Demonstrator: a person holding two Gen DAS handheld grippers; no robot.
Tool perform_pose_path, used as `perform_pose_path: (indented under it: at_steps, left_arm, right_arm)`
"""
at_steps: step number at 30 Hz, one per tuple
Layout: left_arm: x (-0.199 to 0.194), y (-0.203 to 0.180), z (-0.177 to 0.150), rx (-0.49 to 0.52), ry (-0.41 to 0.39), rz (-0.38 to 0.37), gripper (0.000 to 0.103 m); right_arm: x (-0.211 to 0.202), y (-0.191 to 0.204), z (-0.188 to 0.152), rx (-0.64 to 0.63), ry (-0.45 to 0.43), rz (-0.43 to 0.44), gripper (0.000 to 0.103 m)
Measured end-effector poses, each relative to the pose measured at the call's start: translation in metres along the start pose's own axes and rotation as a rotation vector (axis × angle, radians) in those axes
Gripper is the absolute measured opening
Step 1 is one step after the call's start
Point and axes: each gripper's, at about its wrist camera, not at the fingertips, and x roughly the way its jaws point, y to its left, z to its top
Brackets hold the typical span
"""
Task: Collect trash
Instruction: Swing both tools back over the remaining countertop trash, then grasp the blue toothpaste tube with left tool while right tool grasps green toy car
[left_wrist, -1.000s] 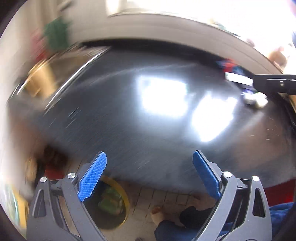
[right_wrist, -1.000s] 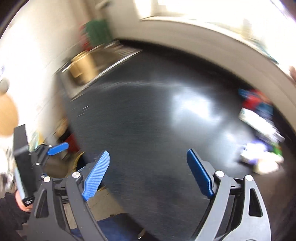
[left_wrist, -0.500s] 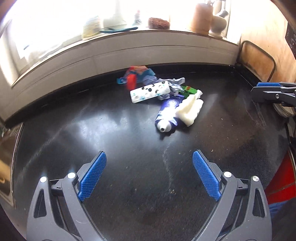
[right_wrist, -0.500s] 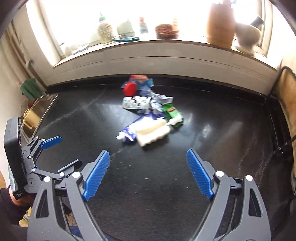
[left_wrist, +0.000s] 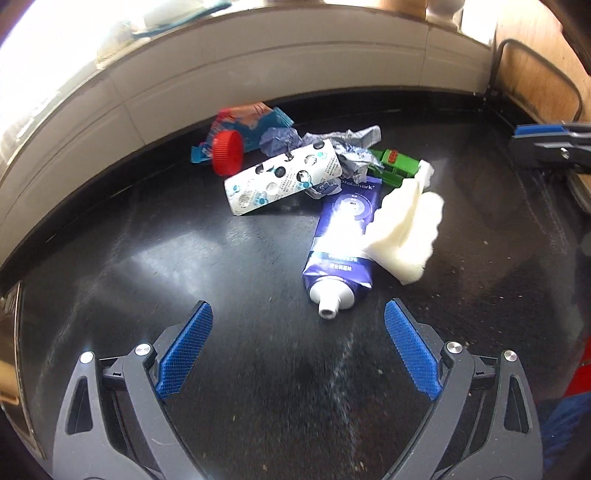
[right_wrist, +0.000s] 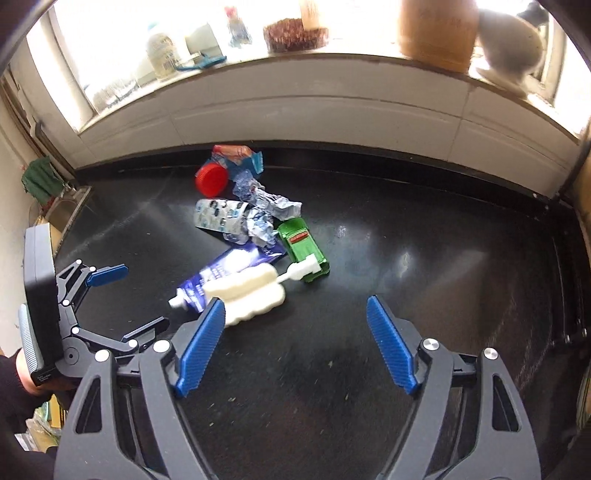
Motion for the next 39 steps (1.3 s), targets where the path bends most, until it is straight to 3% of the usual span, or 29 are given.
perform_pose_path:
  at_steps: [9, 18, 19, 22, 23, 30, 39]
  left_arm:
    - [0.052, -0.007, 0.020, 0.082, 0.073, -0.030, 0.091]
    - [0.066, -0.012, 0.038, 0.084, 0.065, -0.102, 0.083]
    - [0.066, -0.014, 0.040, 0.095, 0.058, -0.108, 0.081]
    - [0.063, -0.019, 0.043, 0.122, 0.042, -0.119, 0.057]
    - [0.062, -0.021, 0.045, 0.130, 0.048, -0.117, 0.052]
    - [0.052, -0.025, 0.038, 0.108, 0.096, -0.105, 0.051]
    - [-0.004, -0.020, 0.021, 0.017, 0.053, -0.062, 0.051]
  right_arm:
    - [0.094, -0.011, 0.034, -0.113, 0.150, 0.000, 0.066]
    - [0.132, -0.019, 0.041, -0.136, 0.209, 0.016, 0.054]
    - [0.132, -0.019, 0.041, -0.140, 0.205, 0.014, 0.052]
    - [0.131, -0.020, 0.040, -0.163, 0.195, 0.008, 0.037]
    - [0.131, -0.020, 0.040, -0.168, 0.195, 0.007, 0.037]
    - [0.106, -0.030, 0.041, -0.105, 0.145, 0.004, 0.037]
    - [0.043, -0.047, 0.032, 0.016, 0.047, -0.041, 0.037]
